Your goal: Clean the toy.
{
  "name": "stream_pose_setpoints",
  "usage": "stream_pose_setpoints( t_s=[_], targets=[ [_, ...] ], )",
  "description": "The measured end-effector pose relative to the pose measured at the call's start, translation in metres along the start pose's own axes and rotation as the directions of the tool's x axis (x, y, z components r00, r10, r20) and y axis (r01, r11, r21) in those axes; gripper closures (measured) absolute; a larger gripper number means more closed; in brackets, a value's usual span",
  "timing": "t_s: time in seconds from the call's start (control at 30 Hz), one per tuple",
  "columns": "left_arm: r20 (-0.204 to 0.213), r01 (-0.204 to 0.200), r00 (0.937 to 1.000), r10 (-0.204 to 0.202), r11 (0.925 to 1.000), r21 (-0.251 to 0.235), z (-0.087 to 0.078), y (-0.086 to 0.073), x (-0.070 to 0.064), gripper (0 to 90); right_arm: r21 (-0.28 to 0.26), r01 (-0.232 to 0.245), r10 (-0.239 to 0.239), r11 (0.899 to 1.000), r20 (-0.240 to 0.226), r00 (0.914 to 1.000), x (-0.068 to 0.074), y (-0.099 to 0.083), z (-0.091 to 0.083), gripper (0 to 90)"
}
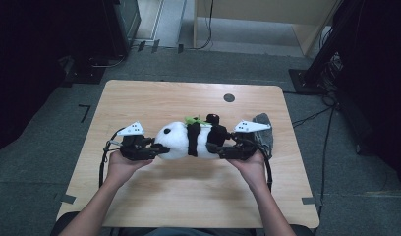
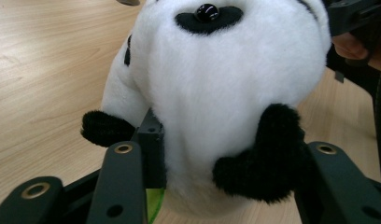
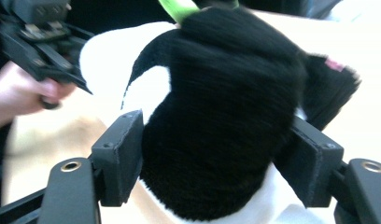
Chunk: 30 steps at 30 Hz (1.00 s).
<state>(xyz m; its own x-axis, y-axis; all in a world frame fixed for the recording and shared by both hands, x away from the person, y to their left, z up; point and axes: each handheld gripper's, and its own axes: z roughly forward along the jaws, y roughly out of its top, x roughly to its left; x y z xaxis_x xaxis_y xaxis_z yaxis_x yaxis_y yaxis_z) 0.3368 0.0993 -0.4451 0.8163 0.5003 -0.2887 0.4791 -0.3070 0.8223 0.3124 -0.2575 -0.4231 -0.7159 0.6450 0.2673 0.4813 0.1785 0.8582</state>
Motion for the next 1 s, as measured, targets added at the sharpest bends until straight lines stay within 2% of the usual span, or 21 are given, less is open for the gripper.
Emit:
stream_pose_setpoints(
  t_s=[0.07,0.13,0.27,0.4,0.47,0.5,0.57,0.6,0.67,0.7,0.73,0.8,0.87,1.0],
  targets=[
    [-0.001,0.004,1.0,-0.004,0.9999,0.013,0.0,0.001,0.001,53.3,0.001,0.031,-0.031,1.0,0.021,0.9993,0.0,-0.005,0.003,27.1],
    [0.002,0.011,0.9999,-0.011,0.9999,0.013,-0.002,0.002,0.003,53.7,0.003,0.036,-0.037,0.999,0.042,0.9984,0.001,-0.009,0.005,23.5],
    [0.043,0.053,0.9978,-0.052,0.9977,-0.041,-0.013,0.004,0.008,54.1,0.014,0.077,-0.077,0.997,-0.001,0.9971,0.0,-0.011,0.002,12.8],
    [0.083,0.071,0.9945,-0.064,0.9939,-0.085,-0.021,0.007,0.008,53.9,0.024,0.105,-0.105,0.994,-0.027,0.9942,0.001,-0.014,0.003,2.8],
    [0.123,0.096,0.9888,-0.084,0.9911,-0.093,-0.021,0.008,0.007,53.9,0.037,0.128,-0.126,0.991,-0.031,0.9915,0.005,-0.013,0.007,1.5],
    [0.133,0.101,0.9872,-0.088,0.9907,-0.091,-0.02,0.008,0.006,53.8,0.031,0.134,-0.132,0.991,-0.053,0.9898,0.006,-0.014,0.009,0.0],
    [0.138,0.107,0.9859,-0.095,0.991,-0.081,-0.018,0.008,0.005,53.5,0.035,0.16,-0.16,0.986,-0.018,0.987,0.011,-0.014,0.013,0.0],
    [0.139,0.111,0.9852,-0.1,0.991,-0.075,-0.017,0.008,0.004,53.2,0.049,0.173,-0.174,0.984,0.01,0.9847,0.012,-0.015,0.015,0.8],
    [0.127,0.107,0.9871,-0.097,0.992,-0.068,-0.015,0.007,0.003,52.2,0.06,0.173,-0.176,0.983,0.056,0.9828,0.012,-0.016,0.017,12.1],
    [0.124,0.105,0.9877,-0.096,0.9922,-0.067,-0.014,0.007,0.003,51.1,0.05,0.16,-0.162,0.986,0.053,0.9854,0.011,-0.017,0.017,16.5],
    [0.103,0.09,0.9913,-0.083,0.9936,-0.068,-0.013,0.007,0.002,49.1,0.048,0.154,-0.156,0.987,0.053,0.9863,0.009,-0.017,0.017,21.1],
    [0.075,0.057,0.9958,-0.053,0.9965,-0.06,-0.012,0.007,-0.001,44.8,0.049,0.158,-0.161,0.986,0.06,0.9852,0.009,-0.016,0.016,29.5],
    [0.055,0.04,0.9978,-0.036,0.9973,-0.062,-0.01,0.007,-0.002,36.9,0.056,0.138,-0.142,0.989,0.067,0.9876,0.008,-0.014,0.015,36.3],
    [0.033,-0.02,0.9992,0.024,0.9927,-0.119,-0.01,0.006,-0.002,25.1,0.061,0.088,-0.092,0.994,0.06,0.994,0.005,-0.011,0.011,39.0]
  ],
)
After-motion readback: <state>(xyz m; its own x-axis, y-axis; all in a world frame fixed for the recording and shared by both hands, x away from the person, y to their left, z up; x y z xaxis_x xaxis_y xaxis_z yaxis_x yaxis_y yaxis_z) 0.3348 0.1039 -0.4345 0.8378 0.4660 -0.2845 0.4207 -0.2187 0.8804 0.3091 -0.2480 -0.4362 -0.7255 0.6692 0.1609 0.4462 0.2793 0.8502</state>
